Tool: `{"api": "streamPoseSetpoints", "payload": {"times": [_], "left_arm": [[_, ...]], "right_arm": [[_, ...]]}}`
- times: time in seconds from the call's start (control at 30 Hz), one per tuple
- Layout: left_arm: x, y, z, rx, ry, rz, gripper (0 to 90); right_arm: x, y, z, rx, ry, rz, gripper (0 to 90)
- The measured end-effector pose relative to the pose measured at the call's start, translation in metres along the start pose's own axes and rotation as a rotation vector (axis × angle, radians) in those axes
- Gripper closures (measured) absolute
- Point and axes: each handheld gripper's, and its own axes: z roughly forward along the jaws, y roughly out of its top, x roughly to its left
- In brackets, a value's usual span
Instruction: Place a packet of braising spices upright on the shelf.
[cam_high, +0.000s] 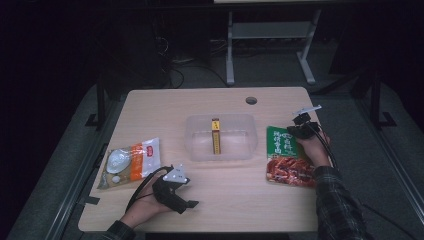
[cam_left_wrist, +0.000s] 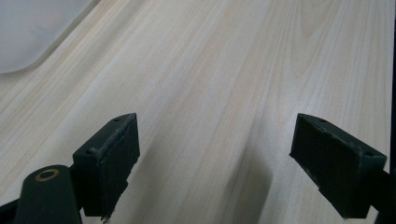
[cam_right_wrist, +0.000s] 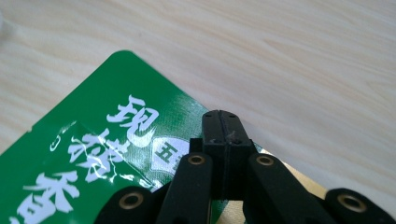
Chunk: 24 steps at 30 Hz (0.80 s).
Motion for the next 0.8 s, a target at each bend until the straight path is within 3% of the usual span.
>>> {"api": "streamPoseSetpoints", "payload": {"times": [0.27,0.53,0.8], "left_arm": [[-0.001,0.000,0.001,-0.006,0.004,-0.009,15.1],[0.000,0.001,0.000,-0.003,0.004,0.001,15.1],[-0.002,0.003,0.001,-0.007,0.001,0.002,15.1]], "right_arm": [[-0.002,-0.011,-0.014,0.049,-0.028,-0.045,90.0],[-0.003,-0.026,-0.029,0.077,-0.018,-0.056,90.0],[-0.001,-0.055,-0.056,0.098,0.004,-0.057,90.0]]}}
